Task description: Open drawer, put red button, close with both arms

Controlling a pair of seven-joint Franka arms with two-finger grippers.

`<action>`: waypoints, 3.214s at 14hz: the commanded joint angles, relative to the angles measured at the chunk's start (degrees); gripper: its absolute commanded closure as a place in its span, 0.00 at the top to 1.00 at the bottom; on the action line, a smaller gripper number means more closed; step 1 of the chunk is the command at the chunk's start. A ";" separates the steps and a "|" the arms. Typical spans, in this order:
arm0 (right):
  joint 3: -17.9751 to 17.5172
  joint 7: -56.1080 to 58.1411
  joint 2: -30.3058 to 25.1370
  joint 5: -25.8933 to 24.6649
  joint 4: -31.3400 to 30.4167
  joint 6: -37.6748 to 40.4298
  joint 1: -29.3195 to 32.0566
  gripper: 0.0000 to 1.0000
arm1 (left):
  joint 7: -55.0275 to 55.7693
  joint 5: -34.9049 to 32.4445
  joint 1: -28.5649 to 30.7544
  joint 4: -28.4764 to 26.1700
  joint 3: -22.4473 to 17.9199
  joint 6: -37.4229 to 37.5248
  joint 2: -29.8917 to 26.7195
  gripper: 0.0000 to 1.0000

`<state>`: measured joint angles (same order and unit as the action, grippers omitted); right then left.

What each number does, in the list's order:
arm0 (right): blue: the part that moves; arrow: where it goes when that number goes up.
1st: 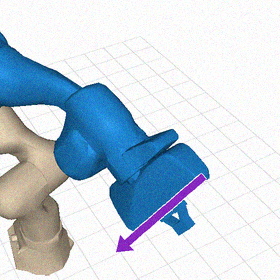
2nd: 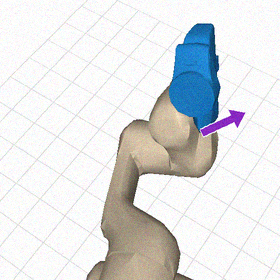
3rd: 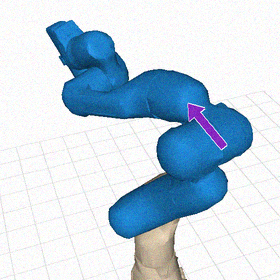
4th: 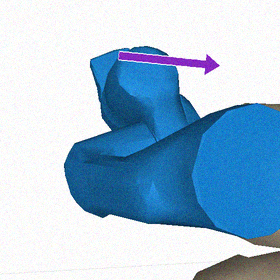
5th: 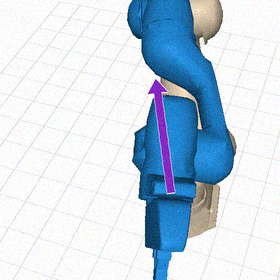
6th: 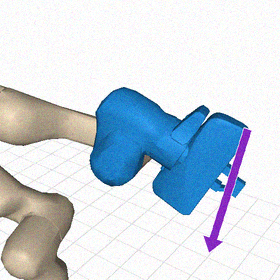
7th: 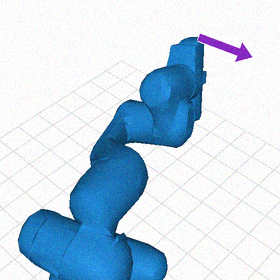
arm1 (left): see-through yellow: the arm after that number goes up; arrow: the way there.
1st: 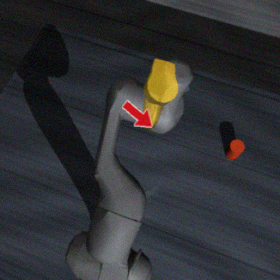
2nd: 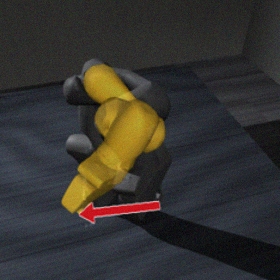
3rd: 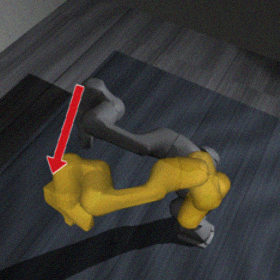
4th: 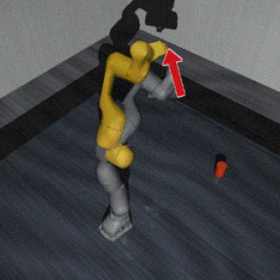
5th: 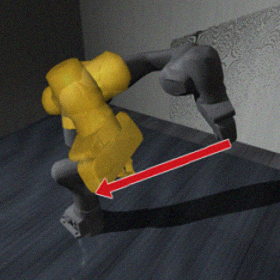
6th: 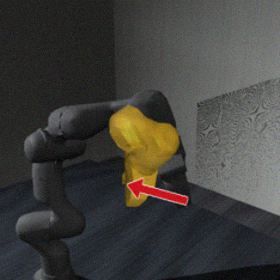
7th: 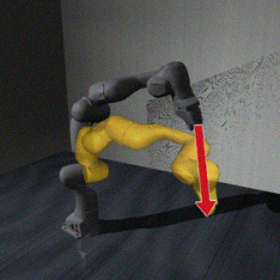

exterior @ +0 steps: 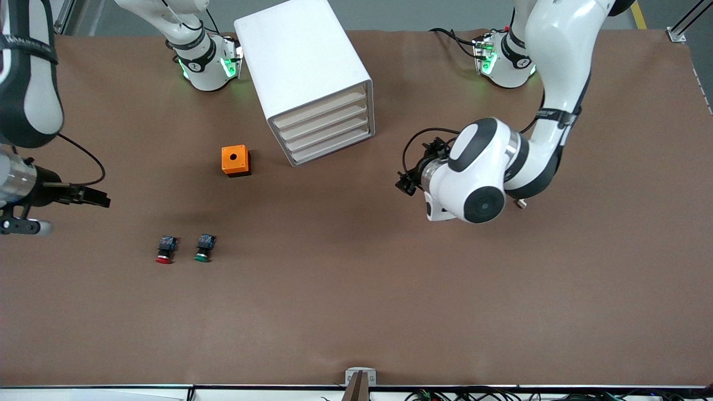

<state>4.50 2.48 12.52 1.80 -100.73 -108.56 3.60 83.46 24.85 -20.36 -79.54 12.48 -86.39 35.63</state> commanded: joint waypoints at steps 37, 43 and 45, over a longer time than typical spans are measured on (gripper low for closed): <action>-0.90 -0.19 21.50 7.52 -10.19 -36.02 -2.63 0.20 | 43.80 33.86 -14.18 4.74 0.00 5.80 21.06 0.36; -0.90 0.07 21.06 7.52 -9.40 -35.93 -2.11 0.00 | 44.07 33.60 -14.62 4.65 -0.26 5.71 21.50 0.14; -0.99 -0.01 20.62 7.60 -8.78 -35.24 -2.19 0.00 | 43.89 33.42 -14.27 4.65 -0.79 5.71 21.67 0.12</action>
<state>3.72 2.33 33.44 8.11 -110.80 -145.15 1.15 126.39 57.64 -34.71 -75.43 12.33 -81.26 56.97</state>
